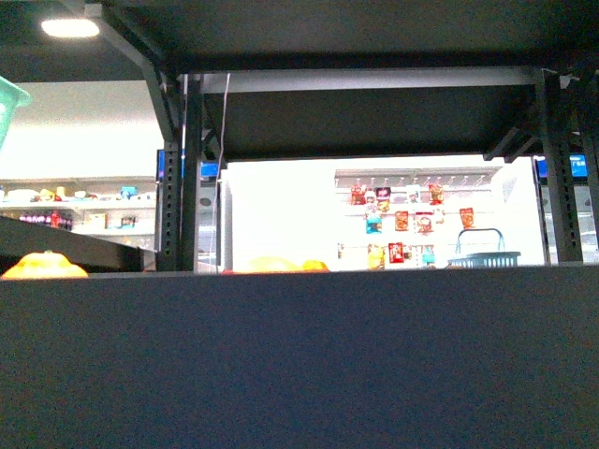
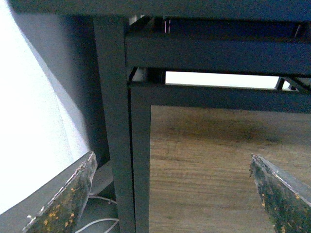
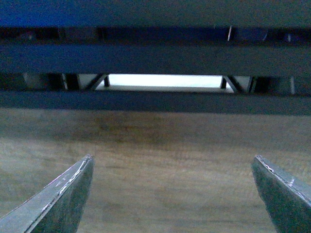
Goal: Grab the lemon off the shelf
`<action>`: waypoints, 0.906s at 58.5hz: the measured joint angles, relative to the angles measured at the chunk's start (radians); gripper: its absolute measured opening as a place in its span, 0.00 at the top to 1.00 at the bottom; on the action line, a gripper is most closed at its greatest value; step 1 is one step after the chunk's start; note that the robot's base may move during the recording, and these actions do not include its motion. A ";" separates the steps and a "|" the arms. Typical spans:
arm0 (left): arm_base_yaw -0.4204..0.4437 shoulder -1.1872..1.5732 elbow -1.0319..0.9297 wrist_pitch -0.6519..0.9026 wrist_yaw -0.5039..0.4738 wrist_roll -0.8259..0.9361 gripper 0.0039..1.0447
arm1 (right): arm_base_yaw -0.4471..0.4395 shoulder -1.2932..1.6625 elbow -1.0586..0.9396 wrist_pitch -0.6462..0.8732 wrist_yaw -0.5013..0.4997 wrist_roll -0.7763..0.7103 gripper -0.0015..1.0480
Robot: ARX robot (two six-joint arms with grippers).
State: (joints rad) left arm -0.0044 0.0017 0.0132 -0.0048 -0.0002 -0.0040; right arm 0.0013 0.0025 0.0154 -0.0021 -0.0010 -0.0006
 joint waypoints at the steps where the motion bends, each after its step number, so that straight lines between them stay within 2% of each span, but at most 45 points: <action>1: 0.000 0.000 0.000 0.000 0.000 -0.001 0.07 | 0.000 0.000 0.000 0.000 0.000 0.000 0.07; 53: 0.000 0.000 0.000 0.000 0.000 0.000 0.07 | 0.000 0.000 0.000 0.000 0.000 0.000 0.07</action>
State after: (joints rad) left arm -0.0044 0.0017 0.0132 -0.0048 -0.0002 -0.0040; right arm 0.0013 0.0025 0.0154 -0.0021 -0.0010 -0.0002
